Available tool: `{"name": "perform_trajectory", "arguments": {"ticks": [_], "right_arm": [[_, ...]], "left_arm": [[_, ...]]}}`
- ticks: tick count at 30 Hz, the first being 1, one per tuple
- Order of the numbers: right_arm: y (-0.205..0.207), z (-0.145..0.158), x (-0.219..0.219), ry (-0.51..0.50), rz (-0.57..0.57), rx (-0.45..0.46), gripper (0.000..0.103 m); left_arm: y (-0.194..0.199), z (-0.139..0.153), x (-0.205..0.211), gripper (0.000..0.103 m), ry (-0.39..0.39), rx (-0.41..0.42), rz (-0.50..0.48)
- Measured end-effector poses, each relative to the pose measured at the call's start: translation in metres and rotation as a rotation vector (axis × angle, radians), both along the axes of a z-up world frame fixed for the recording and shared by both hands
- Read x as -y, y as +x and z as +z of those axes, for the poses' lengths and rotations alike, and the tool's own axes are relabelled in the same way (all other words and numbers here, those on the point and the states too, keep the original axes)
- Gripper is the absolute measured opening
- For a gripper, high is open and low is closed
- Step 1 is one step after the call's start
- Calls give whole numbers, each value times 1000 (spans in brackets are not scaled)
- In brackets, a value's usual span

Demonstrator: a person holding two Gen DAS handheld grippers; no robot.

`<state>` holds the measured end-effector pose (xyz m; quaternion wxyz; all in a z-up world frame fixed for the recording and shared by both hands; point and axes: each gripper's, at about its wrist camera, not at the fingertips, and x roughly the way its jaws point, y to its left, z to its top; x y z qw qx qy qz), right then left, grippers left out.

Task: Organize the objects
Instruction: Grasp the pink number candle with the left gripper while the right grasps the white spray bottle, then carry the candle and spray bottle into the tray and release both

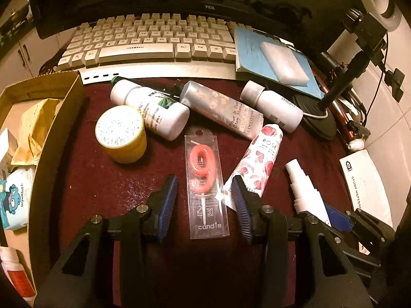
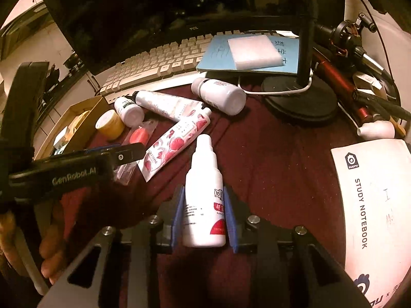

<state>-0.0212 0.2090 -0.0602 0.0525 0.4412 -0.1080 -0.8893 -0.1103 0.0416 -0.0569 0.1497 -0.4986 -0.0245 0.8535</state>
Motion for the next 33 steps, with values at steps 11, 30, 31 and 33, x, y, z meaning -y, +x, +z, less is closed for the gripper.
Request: {"name": "perform_trajectory", "arguments": {"ticks": [11,30,31,33], "right_arm": [[-2,0,7,23,6,3,29],[7,1,27,28,84,29,29],[7,1,28,36,87,29,29],[8,1,29,38,96,31,29]], "left_arm": [[47,-2,27,28,-35,-53,11],[84,-5,52,27,-74,-169,15],[89,-5,58,27,-56,-178,30],[97,-6,69,27,-21,-191,57]]}}
